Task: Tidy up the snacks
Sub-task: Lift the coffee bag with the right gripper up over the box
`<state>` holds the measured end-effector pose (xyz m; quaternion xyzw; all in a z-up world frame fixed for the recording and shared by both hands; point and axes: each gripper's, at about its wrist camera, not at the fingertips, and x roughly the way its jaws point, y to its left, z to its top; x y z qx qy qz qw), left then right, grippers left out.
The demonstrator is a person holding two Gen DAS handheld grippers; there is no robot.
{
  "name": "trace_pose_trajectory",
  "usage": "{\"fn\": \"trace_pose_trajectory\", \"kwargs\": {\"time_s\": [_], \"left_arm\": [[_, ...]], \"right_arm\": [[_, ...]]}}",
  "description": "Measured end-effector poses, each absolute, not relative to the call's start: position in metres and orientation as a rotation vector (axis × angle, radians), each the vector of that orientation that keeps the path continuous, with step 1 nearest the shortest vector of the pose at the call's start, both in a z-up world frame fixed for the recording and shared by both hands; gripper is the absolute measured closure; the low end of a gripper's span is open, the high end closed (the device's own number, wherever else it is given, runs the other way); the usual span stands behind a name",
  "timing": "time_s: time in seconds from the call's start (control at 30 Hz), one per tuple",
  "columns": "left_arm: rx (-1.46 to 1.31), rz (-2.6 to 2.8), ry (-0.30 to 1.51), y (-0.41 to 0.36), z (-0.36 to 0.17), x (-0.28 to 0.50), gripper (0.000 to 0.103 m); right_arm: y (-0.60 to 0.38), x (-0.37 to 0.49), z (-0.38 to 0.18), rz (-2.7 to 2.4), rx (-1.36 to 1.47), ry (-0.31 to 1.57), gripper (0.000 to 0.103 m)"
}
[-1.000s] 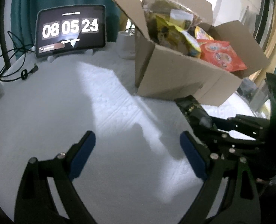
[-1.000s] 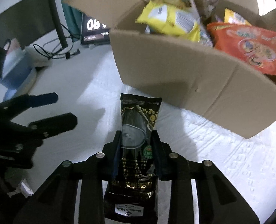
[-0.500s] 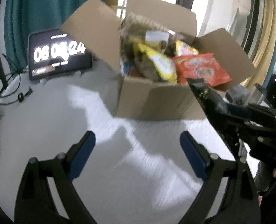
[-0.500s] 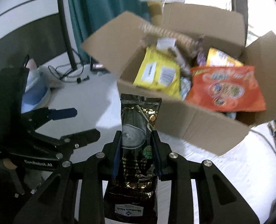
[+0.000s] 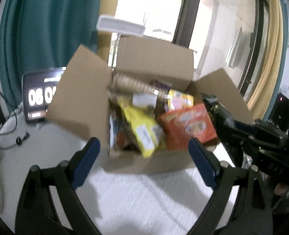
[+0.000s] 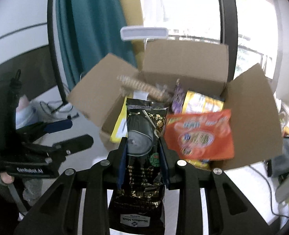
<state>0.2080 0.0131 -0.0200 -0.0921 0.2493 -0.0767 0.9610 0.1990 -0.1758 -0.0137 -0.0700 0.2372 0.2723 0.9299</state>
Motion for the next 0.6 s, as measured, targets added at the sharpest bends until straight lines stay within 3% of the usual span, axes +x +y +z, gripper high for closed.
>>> {"fn": "trace_pose_trajectory", "kwargs": {"time_s": [0.37, 0.6], "left_arm": [[-0.197, -0.172, 0.451, 0.025, 0.038, 0.247, 0.011], [-0.212, -0.130, 0.529, 0.040, 0.050, 0.297, 0.011]], "right_arm": [[-0.185, 0.234, 0.041, 0.513, -0.109, 0.395, 0.071], [-0.172, 0.264, 0.057, 0.498, -0.139, 0.405, 0.071]]}}
